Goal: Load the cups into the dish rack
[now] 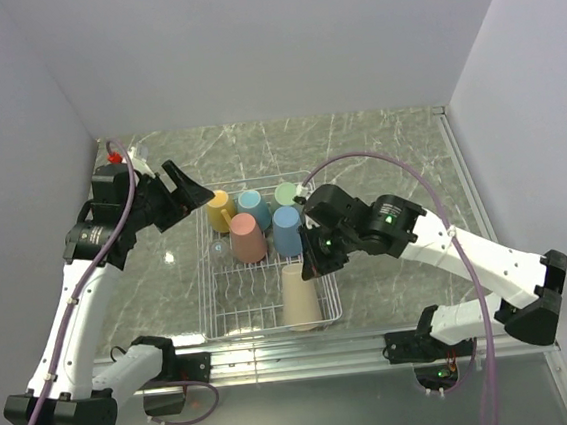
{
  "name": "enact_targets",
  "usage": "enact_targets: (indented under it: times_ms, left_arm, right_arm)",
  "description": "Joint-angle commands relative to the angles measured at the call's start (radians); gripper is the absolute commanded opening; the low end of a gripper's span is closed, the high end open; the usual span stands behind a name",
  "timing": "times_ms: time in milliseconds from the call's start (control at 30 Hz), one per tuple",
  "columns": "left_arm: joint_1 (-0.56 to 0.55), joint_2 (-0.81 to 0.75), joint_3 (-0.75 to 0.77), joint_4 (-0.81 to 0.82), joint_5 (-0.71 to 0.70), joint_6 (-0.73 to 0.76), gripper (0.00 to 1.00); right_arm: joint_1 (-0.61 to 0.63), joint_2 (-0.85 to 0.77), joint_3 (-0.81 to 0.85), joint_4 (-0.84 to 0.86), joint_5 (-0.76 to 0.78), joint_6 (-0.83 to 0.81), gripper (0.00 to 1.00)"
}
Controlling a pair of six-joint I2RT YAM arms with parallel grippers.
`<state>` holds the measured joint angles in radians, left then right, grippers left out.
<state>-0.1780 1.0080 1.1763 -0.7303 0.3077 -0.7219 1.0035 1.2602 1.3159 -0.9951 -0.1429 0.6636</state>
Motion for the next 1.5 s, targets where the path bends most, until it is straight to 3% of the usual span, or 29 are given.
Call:
enact_targets:
  times_ms: [0, 167, 233, 267, 300, 367, 400, 467, 633, 733, 800, 833, 1033, 1200, 1333, 1467]
  left_arm:
    - [0.003, 0.0, 0.008, 0.022, 0.005, 0.01, 0.87]
    - [0.003, 0.007, 0.013, 0.028, 0.013, 0.007, 0.87]
    - [0.003, 0.01, 0.017, 0.028, 0.01, 0.007, 0.87]
    - [0.003, 0.011, 0.02, 0.025, 0.008, 0.009, 0.87]
    - [0.003, 0.011, 0.026, 0.023, 0.005, 0.01, 0.87]
    - [0.003, 0.009, 0.036, 0.019, -0.004, 0.015, 0.87]
    - [0.003, 0.004, 0.048, 0.02, -0.007, 0.019, 0.87]
    - [0.003, 0.001, 0.063, 0.022, -0.013, 0.025, 0.89]
    - [0.003, -0.003, 0.126, 0.022, -0.039, 0.058, 1.0]
    - [0.003, -0.014, 0.189, -0.046, -0.224, 0.061, 0.99]
    - [0.003, -0.052, 0.192, -0.046, -0.304, 0.052, 1.0]
    - [0.003, -0.069, 0.184, -0.04, -0.411, 0.044, 0.99]
    - [0.003, -0.189, -0.013, 0.075, -0.62, -0.071, 0.99]
    - [0.003, -0.391, -0.399, 0.29, -0.814, -0.122, 0.99]
    - [0.005, -0.517, -0.624, 0.5, -0.864, -0.048, 0.99]
    - [0.003, -0.534, -0.73, 0.636, -0.919, 0.105, 0.99]
  right_arm:
    - [0.017, -0.042, 0.0, 0.024, -0.046, -0.009, 0.0]
    - [0.018, -0.061, 0.029, 0.006, 0.031, -0.002, 0.0]
    - [0.018, -0.062, 0.072, -0.017, 0.072, -0.009, 0.04]
    - [0.015, -0.065, 0.089, -0.023, 0.089, -0.013, 0.09]
    - [0.018, -0.067, 0.124, -0.03, 0.13, -0.018, 0.24]
    - [0.017, -0.071, 0.164, -0.049, 0.175, -0.033, 0.4]
    - [0.015, -0.076, 0.204, -0.056, 0.213, -0.038, 0.56]
    - [0.015, -0.093, 0.241, -0.065, 0.259, -0.05, 0.66]
    - [0.017, -0.183, 0.283, -0.022, 0.385, -0.076, 0.68]
    - [0.017, -0.272, 0.253, 0.006, 0.439, -0.079, 0.72]
    - [0.017, -0.337, 0.198, 0.015, 0.508, -0.064, 0.88]
    - [0.015, -0.372, 0.172, 0.021, 0.54, -0.058, 0.93]
    - [0.015, -0.444, 0.045, -0.022, 0.652, 0.06, 0.98]
    - [0.017, -0.596, -0.131, 0.116, 0.71, 0.099, 1.0]
    - [0.015, -0.752, -0.263, 0.219, 0.735, 0.07, 1.0]
    - [0.017, -0.739, -0.247, 0.176, 0.75, 0.027, 1.0]
